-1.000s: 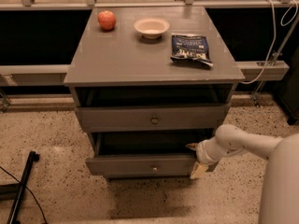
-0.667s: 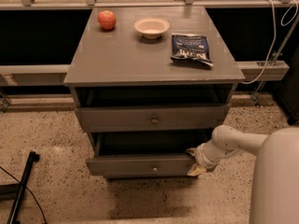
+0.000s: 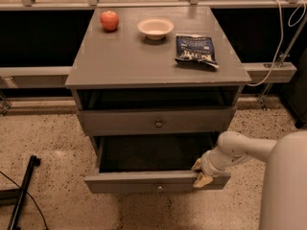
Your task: Open middle drawer
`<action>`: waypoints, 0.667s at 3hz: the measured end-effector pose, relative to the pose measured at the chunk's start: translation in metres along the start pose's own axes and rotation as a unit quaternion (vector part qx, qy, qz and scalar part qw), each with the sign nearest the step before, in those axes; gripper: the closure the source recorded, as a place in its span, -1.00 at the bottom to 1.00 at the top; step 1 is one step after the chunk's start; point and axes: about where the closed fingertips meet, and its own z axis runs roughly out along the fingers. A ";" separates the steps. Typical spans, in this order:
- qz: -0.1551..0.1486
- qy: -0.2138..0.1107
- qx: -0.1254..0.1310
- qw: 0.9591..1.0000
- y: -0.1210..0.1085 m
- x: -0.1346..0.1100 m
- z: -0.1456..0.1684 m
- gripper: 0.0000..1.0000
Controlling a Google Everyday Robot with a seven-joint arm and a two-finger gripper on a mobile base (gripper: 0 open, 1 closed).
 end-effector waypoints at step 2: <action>-0.046 -0.007 0.039 0.998 0.049 -0.044 -0.068 -0.75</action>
Offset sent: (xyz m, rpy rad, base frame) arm -0.0831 0.0165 0.1317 0.0205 -0.2110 0.0861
